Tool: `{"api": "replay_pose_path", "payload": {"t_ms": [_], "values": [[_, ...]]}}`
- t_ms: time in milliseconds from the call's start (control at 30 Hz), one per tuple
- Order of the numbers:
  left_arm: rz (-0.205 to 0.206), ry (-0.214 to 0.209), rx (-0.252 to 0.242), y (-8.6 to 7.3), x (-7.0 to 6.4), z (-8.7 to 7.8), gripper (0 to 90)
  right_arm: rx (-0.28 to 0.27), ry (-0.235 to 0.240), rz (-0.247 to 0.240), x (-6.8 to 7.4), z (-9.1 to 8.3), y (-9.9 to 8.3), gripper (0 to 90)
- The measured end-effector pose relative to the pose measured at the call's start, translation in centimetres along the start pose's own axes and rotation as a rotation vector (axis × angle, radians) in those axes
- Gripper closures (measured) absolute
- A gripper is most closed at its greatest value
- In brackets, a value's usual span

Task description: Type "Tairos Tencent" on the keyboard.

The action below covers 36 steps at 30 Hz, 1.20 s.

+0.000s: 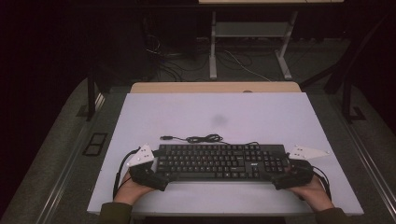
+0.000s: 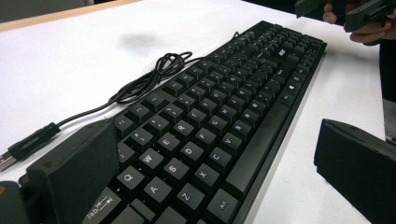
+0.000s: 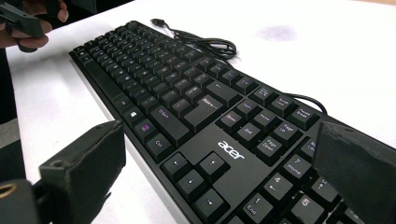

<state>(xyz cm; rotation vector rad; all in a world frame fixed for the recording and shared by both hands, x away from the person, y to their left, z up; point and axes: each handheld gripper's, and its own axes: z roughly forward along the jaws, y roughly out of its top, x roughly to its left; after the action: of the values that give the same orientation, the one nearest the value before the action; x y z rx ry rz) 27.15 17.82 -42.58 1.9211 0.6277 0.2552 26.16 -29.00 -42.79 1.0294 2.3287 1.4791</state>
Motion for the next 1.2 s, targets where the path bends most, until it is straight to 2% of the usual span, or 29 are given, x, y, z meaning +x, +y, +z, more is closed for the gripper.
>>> {"api": "replay_pose_path", "payload": {"t_ms": [400, 733, 1200], "values": [[-0.001, -0.009, 0.008, 0.0, -0.1, 0.4, 0.0, -0.019, 0.017, 0.011, -0.2, 0.2, 0.3, 2.5], [-0.024, -0.005, -0.023, 0.5, -0.1, 0.4, 0.0, -0.028, 0.032, 0.005, 0.1, 0.8, 1.1, 2.5], [-0.008, -0.005, -0.007, 0.7, -0.3, 0.9, 0.0, -0.029, 0.065, -0.008, 0.6, 1.8, 1.8, 2.5]]}}
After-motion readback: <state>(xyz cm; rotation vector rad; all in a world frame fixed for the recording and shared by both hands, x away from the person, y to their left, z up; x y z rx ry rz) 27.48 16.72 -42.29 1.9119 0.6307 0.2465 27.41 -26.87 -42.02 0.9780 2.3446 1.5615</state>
